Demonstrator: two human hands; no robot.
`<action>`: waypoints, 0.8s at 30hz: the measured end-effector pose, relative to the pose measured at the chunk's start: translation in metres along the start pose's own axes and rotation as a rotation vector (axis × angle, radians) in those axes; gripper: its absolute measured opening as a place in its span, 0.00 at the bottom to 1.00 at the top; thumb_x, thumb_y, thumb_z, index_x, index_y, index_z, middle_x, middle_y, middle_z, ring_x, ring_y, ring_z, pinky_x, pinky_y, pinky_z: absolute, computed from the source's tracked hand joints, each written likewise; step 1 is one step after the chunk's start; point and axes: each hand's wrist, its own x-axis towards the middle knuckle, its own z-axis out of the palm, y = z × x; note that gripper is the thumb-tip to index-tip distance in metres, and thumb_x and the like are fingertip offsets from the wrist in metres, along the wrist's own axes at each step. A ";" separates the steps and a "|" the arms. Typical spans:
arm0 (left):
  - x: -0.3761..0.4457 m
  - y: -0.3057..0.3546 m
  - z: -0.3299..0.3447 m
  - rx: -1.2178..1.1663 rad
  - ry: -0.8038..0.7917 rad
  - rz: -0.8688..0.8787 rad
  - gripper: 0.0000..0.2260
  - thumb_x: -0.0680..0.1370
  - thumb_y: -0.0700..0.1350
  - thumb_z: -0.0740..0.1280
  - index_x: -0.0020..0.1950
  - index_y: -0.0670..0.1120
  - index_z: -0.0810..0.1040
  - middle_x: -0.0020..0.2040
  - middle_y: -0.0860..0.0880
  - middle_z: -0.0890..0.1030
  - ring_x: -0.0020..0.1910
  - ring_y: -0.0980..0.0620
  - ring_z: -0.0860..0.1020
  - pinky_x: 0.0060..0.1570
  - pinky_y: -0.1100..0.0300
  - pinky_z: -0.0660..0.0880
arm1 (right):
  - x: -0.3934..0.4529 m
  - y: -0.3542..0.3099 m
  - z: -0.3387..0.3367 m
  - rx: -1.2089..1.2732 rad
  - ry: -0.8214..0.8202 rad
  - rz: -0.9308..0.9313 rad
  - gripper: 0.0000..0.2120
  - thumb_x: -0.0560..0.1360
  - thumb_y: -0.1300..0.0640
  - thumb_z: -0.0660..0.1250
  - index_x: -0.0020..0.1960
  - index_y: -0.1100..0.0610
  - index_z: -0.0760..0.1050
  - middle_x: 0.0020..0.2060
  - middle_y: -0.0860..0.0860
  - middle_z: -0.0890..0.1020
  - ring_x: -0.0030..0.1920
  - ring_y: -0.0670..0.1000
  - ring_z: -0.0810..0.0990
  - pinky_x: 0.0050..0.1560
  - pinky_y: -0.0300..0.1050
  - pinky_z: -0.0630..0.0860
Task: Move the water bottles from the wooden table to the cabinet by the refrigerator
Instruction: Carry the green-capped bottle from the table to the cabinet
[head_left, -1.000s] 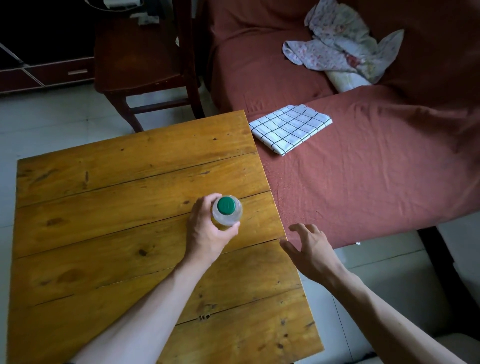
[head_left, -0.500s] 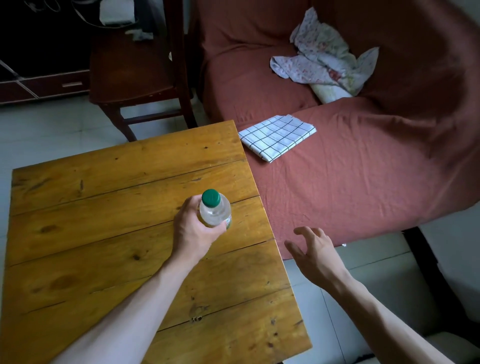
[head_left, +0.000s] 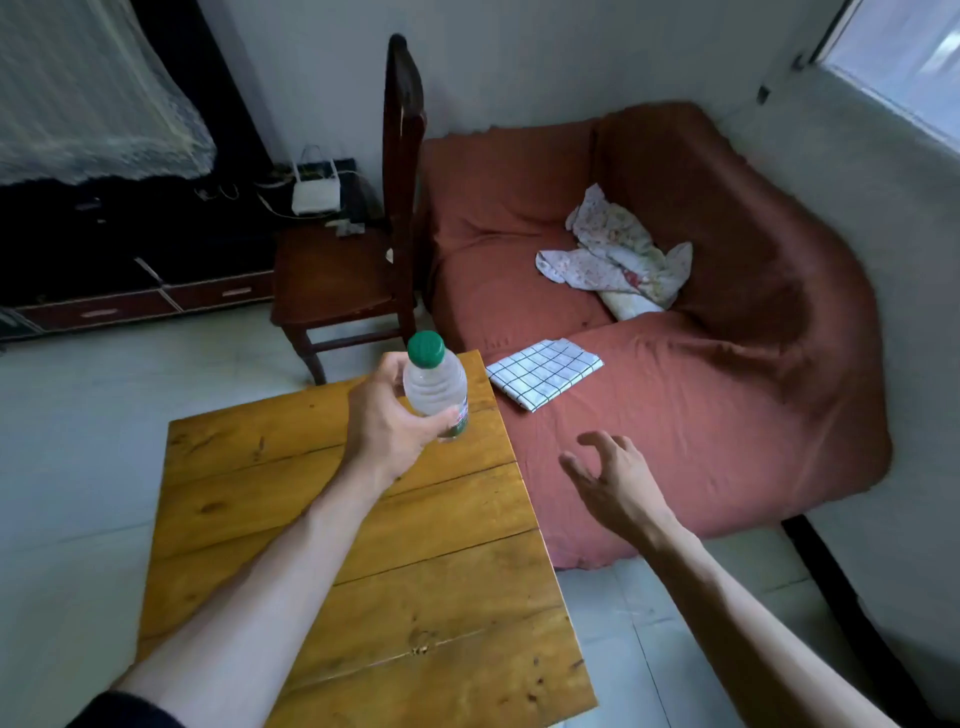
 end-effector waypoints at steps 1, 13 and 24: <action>0.002 0.013 -0.008 -0.005 0.001 0.007 0.25 0.60 0.47 0.83 0.53 0.52 0.77 0.47 0.58 0.83 0.48 0.61 0.82 0.51 0.56 0.81 | -0.003 -0.007 -0.010 0.002 0.013 -0.019 0.23 0.77 0.41 0.62 0.65 0.54 0.73 0.64 0.59 0.75 0.59 0.59 0.76 0.62 0.55 0.72; -0.003 0.100 -0.064 -0.129 0.028 0.083 0.24 0.60 0.54 0.81 0.51 0.51 0.79 0.48 0.52 0.86 0.48 0.54 0.84 0.49 0.46 0.82 | -0.021 -0.053 -0.066 0.065 0.056 -0.160 0.21 0.78 0.44 0.63 0.66 0.54 0.74 0.63 0.55 0.77 0.50 0.49 0.75 0.55 0.42 0.67; -0.010 0.123 -0.081 -0.111 0.054 0.148 0.20 0.63 0.47 0.83 0.50 0.51 0.80 0.46 0.54 0.85 0.46 0.58 0.84 0.48 0.55 0.82 | -0.035 -0.084 -0.070 0.528 -0.108 -0.114 0.16 0.81 0.44 0.59 0.55 0.53 0.78 0.51 0.53 0.84 0.52 0.50 0.81 0.52 0.46 0.76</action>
